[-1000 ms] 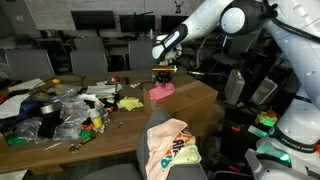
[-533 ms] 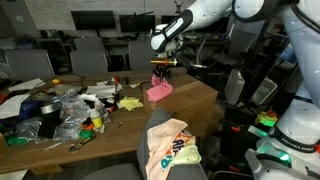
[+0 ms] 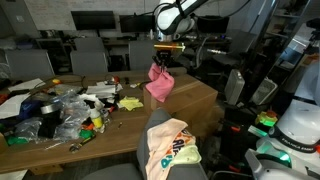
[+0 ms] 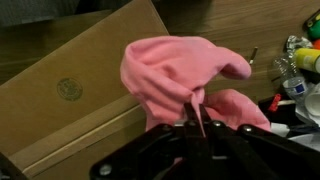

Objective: Pick up the clothes from the box and put them on the headrest of the chair

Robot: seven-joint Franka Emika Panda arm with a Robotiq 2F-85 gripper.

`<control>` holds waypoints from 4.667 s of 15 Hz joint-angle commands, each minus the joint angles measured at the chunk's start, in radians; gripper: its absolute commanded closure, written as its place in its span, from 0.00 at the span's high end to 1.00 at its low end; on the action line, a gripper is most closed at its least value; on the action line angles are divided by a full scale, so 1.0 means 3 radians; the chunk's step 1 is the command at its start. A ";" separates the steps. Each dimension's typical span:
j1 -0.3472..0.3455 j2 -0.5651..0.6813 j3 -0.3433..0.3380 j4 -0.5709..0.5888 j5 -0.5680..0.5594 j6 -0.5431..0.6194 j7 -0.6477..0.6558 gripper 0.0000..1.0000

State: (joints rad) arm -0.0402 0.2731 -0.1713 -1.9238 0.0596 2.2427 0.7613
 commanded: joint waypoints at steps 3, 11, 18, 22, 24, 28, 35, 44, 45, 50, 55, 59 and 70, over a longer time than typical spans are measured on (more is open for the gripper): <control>0.0059 -0.1095 0.0104 -0.0907 -0.0201 0.0242 0.0044 0.01; -0.0137 -0.2122 0.0351 -0.1897 -0.0239 0.0267 -0.0047 0.01; -0.0282 -0.2643 0.0524 -0.2564 -0.0209 0.0229 -0.0138 0.01; -0.0300 -0.2799 0.0664 -0.2776 -0.0230 0.0167 -0.0189 0.01; -0.0247 -0.2827 0.0764 -0.2817 -0.0224 0.0125 -0.0245 0.01; -0.0112 -0.2803 0.1101 -0.2744 -0.0289 0.0013 -0.0256 0.01; 0.0248 -0.2691 0.1644 -0.2492 -0.0513 -0.0192 -0.0239 0.01; 0.0518 -0.2315 0.2003 -0.2085 -0.0800 -0.0372 -0.0261 0.01; 0.0543 -0.2255 0.2029 -0.2052 -0.0831 -0.0381 -0.0261 0.01; 0.0670 -0.1899 0.2068 -0.1901 -0.0924 -0.0432 -0.0317 0.01; 0.0831 -0.1582 0.2091 -0.1717 -0.1058 -0.0455 -0.0332 0.01; 0.0942 -0.1322 0.2054 -0.1536 -0.1134 -0.0490 -0.0353 0.01; 0.0938 -0.0741 0.1645 -0.1280 -0.1084 -0.0671 -0.0362 0.01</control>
State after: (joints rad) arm 0.2307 -0.0072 0.3560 -2.3557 -0.2697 2.0814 0.6668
